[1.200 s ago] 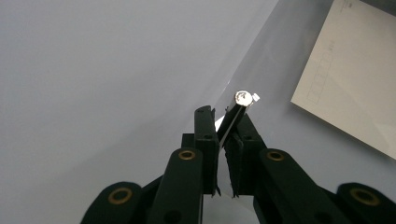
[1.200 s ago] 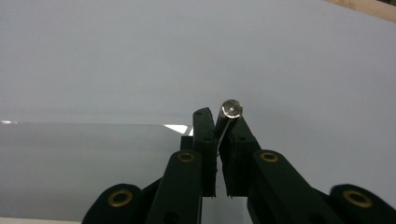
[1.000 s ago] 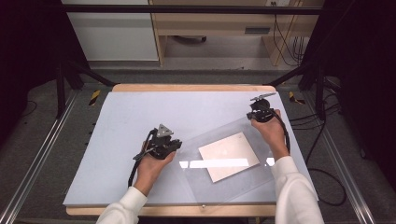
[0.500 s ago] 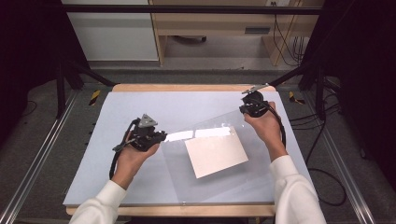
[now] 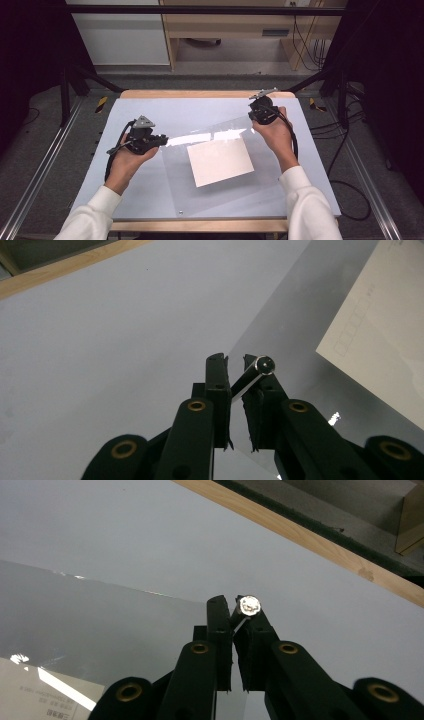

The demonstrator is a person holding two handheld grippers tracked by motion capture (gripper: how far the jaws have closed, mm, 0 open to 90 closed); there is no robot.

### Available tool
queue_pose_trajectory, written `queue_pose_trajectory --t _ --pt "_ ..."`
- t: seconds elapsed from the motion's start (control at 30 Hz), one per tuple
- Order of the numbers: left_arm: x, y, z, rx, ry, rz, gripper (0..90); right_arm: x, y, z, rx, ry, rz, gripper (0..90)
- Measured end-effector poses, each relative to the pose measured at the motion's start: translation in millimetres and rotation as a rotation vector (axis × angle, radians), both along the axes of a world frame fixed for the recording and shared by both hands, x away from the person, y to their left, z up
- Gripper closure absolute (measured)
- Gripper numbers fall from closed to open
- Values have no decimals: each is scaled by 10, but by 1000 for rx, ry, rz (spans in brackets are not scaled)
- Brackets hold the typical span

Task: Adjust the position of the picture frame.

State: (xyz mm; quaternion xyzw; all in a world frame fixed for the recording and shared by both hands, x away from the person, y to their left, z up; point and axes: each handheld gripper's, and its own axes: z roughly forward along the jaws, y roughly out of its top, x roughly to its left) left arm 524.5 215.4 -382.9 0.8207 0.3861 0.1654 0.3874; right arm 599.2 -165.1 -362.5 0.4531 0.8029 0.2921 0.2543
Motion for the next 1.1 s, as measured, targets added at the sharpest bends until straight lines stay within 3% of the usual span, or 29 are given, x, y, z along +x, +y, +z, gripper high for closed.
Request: queue_pose_trajectory --t 0.43,0.6,0.77,1.1 --pt "109 104 71 16 6 -15 803 -127 36 12 13 2 -6 857" --pt "191 141 39 15 23 -31 800 -191 34 -56 26 5 -18 857" --pt "232 132 63 36 22 -42 800 -241 28 -99 28 11 -22 857" --pt "344 81 12 37 29 -48 798 -378 -33 -184 43 21 -50 857"
